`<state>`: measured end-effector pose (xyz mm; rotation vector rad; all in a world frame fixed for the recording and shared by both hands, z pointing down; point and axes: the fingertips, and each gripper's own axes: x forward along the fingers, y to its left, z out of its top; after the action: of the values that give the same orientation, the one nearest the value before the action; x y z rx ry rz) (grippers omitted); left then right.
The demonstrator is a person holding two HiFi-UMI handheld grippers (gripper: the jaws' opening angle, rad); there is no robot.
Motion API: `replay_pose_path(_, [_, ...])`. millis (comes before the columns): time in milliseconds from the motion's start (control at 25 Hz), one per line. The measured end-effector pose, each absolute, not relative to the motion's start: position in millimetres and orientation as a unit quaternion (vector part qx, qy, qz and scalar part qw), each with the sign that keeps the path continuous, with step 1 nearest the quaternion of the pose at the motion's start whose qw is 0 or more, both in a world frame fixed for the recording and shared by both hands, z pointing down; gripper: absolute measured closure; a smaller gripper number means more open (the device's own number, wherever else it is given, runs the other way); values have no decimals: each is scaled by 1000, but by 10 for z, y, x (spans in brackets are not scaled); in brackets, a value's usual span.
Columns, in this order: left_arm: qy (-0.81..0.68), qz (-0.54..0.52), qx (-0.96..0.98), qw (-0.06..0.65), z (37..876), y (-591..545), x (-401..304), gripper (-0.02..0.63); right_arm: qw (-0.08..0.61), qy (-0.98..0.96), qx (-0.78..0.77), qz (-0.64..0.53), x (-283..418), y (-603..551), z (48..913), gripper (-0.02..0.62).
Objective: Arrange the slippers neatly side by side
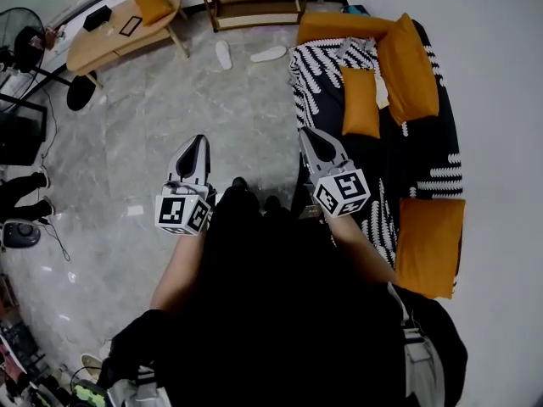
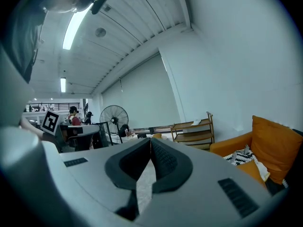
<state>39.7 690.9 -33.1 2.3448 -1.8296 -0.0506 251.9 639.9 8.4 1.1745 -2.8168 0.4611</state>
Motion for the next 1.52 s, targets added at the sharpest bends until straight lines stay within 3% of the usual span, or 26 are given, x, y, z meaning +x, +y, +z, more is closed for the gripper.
replay_pose_path(1000, [-604, -32, 788, 114, -101, 4051, -706, 591, 91, -901, 384, 180, 1588, 3602, 270, 563])
replay_pose_path(1520, [-603, 10, 783, 154, 580, 2348, -861, 591, 100, -888, 378, 240, 1398, 2081, 932, 563])
